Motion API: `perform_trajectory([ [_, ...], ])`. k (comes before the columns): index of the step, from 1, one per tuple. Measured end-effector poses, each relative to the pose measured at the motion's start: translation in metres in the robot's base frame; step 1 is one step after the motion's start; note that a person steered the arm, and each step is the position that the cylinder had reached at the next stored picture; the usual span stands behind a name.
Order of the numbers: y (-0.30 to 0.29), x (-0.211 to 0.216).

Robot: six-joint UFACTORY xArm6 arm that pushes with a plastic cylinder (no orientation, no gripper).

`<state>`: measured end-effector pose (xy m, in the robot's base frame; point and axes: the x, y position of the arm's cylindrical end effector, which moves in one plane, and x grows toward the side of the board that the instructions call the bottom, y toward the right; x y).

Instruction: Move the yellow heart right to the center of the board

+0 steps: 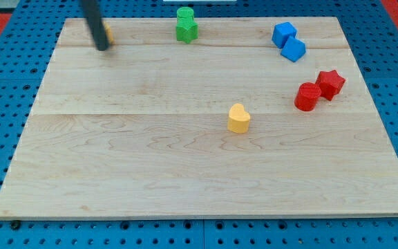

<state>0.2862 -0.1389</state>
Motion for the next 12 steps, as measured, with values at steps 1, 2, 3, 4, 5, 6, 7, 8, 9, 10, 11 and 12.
perform_trajectory([
  [1,0.096,0.041],
  [2,0.156,0.089],
  [3,0.22,0.105],
  [4,0.242,0.154],
  [5,0.158,0.156],
  [6,0.093,0.157],
  [7,0.182,0.145],
  [8,0.192,0.201],
  [9,0.138,0.226],
  [10,0.114,0.202],
  [11,0.153,0.211],
  [12,0.19,0.197],
])
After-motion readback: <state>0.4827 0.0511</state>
